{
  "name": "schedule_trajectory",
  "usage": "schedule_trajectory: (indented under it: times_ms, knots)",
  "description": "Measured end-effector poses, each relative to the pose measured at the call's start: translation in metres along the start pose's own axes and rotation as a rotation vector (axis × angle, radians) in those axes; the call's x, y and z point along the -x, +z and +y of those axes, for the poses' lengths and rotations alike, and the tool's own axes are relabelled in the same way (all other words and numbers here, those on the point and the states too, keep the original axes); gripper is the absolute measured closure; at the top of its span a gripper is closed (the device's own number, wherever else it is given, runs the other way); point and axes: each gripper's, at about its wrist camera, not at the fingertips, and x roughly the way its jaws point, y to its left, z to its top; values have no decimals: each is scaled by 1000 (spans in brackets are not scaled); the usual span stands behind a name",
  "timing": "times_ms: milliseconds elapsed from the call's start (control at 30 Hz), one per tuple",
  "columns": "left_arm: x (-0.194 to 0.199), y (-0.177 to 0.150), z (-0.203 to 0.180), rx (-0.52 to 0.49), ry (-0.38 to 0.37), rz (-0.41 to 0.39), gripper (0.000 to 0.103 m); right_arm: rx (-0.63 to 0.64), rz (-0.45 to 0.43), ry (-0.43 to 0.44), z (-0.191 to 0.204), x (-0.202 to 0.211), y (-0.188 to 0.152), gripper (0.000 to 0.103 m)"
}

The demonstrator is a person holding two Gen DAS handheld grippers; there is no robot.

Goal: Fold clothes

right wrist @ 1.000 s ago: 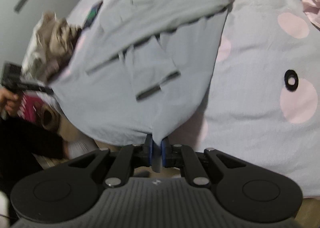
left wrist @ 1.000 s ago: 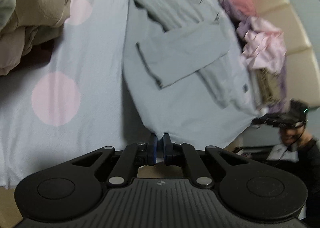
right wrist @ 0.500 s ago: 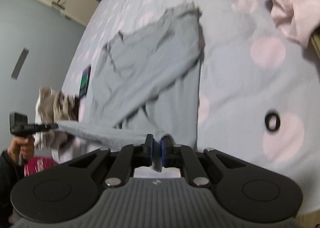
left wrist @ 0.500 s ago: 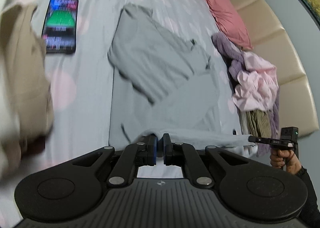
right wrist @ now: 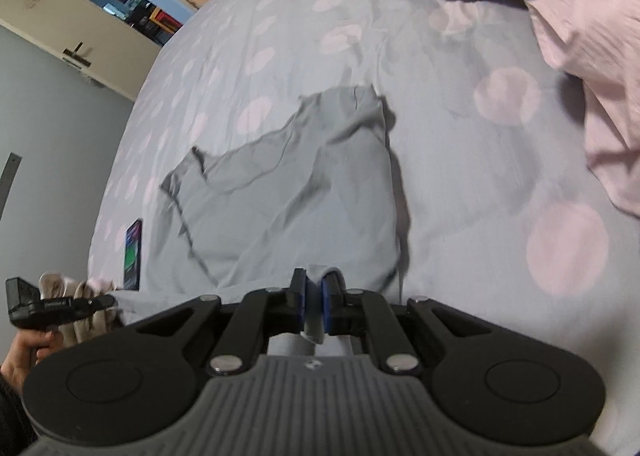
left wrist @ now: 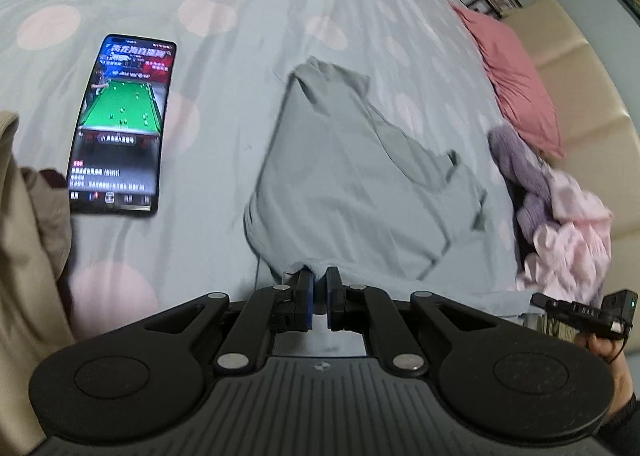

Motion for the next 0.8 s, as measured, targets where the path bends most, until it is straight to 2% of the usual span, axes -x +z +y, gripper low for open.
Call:
schedule_trajectory:
  times_ms: [67,133,200,267,333,400,500,700,800]
  knots:
    - [-7,3,4,13,38,3,98,-15,-17,-26,-2,-7,3,90]
    - [-9,4,10,25,74,-3,98,-35,-35,-78,-7,-11,1,76]
    - [2,5,13,29,65,-66,98,-55,-54,-129,-12,-15,0,76]
    - [13,4,14,20,64,-112,97,-73,-75,-142,-20,-10,-4,76]
    - [14,0,12,-19,73,-80,91,-47,-64,-159,-23,-5,-9,75]
    - [8,-11,11,-58,90,-15,88,-16,-36,-163,-24,-4,-15,71]
    - [-3,-30,7,-122,106,60,88,55,-26,-163,-15,-6,-22,63]
    - [-10,-67,3,-202,104,142,82,200,-10,-164,3,-13,-36,64]
    - [-9,-71,-3,-222,78,124,82,272,-2,-163,12,-16,-43,64]
